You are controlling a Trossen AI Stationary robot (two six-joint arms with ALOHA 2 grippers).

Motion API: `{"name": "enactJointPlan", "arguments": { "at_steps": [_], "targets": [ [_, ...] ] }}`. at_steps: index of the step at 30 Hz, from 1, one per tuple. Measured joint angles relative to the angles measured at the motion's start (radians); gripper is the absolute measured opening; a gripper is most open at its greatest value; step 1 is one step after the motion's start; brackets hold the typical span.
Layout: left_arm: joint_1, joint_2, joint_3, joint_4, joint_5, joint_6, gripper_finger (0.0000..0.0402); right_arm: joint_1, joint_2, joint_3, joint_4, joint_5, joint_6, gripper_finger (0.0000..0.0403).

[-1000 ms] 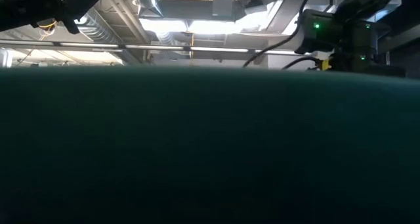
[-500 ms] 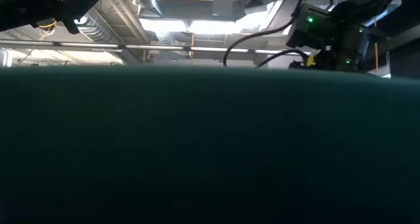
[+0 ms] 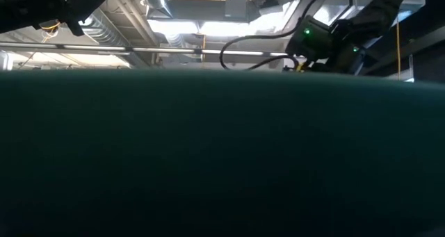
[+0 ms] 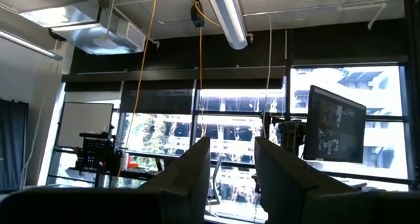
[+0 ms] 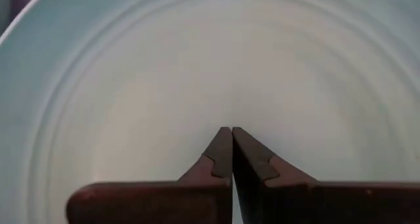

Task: Stack plastic plates
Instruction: Stack the top green plate on top of the white plate

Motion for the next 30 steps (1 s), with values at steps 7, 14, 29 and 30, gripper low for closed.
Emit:
{"name": "enactJointPlan", "arguments": {
  "at_steps": [7,14,29,30],
  "targets": [
    [0.0,0.0,0.0,0.0,-0.004,0.0,0.0112,-0.01,0.05,0.001,0.113,0.008,-0.035,0.0],
    [0.0,0.0,0.0,-0.004,-0.015,0.001,0.0112,-0.01,0.148,0.076,0.182,0.012,-0.043,0.0],
    [0.0,0.0,0.0,-0.008,-0.022,0.001,0.0112,0.017,0.122,0.328,-0.136,0.036,-0.13,0.0],
    [0.0,0.0,0.0,-0.008,-0.022,0.0,0.0112,0.026,0.107,0.346,-0.186,0.036,-0.131,0.0]
  ]
}}
